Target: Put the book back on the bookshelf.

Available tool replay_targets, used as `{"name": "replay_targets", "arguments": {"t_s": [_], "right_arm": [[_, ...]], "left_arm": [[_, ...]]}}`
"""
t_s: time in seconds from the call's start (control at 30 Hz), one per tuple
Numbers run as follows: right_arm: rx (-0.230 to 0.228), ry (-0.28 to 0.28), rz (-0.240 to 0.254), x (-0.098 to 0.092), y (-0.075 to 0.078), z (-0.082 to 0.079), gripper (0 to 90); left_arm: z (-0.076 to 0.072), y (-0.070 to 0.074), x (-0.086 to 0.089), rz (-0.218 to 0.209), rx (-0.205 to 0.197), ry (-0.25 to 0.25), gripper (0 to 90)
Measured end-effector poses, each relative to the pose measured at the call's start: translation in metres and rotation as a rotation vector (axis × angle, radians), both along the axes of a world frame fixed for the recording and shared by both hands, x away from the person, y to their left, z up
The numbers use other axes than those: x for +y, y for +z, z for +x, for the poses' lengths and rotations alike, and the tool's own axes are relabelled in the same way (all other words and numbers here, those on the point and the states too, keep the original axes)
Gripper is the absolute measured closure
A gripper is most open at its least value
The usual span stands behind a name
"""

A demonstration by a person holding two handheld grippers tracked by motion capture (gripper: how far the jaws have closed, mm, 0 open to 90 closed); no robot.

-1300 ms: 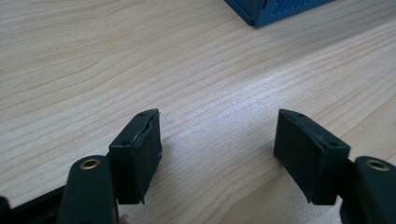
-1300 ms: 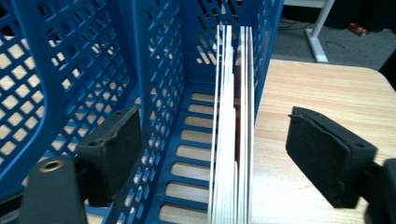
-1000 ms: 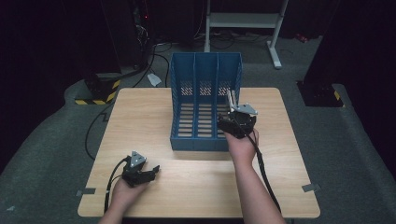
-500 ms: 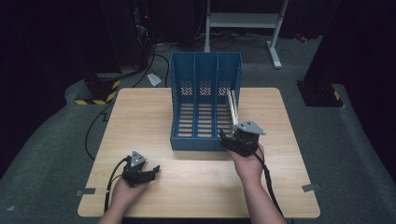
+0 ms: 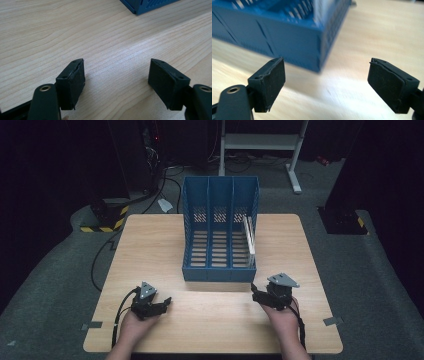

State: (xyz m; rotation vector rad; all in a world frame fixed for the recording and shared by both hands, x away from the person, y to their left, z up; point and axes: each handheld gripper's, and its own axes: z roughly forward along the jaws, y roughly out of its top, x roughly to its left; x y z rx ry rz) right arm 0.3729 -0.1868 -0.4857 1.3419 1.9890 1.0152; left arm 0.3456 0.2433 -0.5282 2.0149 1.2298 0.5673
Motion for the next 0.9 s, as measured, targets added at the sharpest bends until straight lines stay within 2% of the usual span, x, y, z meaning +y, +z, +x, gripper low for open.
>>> {"name": "replay_targets", "arguments": {"t_s": [0.03,0.07,0.17,0.2,0.27,0.3,0.33,0.37,0.5,0.63,0.9], "right_arm": [[0.033,-0.004,-0.015,-0.01,-0.012,0.0,14.3],[0.033,-0.004,-0.015,-0.01,-0.012,0.0,14.3],[0.105,-0.022,-0.05,-0.026,-0.033,-0.001,14.2],[0.105,-0.022,-0.05,-0.026,-0.033,-0.001,14.2],[0.149,-0.022,-0.052,-0.032,-0.038,-0.001,13.6],[0.155,-0.022,-0.057,-0.034,-0.039,0.0,13.7],[0.155,-0.024,-0.05,-0.035,-0.038,-0.001,13.8],[0.158,-0.001,-0.063,-0.033,-0.039,-0.001,13.1],[0.16,0.006,-0.065,-0.032,-0.039,-0.001,13.1],[0.157,-0.039,-0.061,-0.026,-0.039,-0.002,14.2],[0.153,-0.045,-0.061,-0.023,-0.039,-0.002,14.6]], "left_arm": [[0.0,0.0,0.0,-0.001,0.001,-0.001,29.4],[0.0,0.0,0.0,-0.001,0.001,-0.001,29.4],[0.0,0.0,0.0,0.0,0.001,0.0,29.3],[0.0,0.0,0.0,0.0,0.001,0.0,29.3],[0.0,0.0,0.0,-0.001,0.001,-0.001,29.3],[0.0,0.0,0.0,-0.003,-0.001,0.001,29.3],[0.0,0.0,0.0,-0.004,-0.001,0.002,29.2],[0.0,0.0,0.0,-0.004,-0.001,0.003,29.2],[0.0,0.0,0.0,-0.003,-0.001,0.004,29.2],[0.0,0.0,-0.001,-0.003,-0.001,0.005,29.2],[0.0,0.0,-0.001,-0.004,0.0,0.004,29.0]]}}
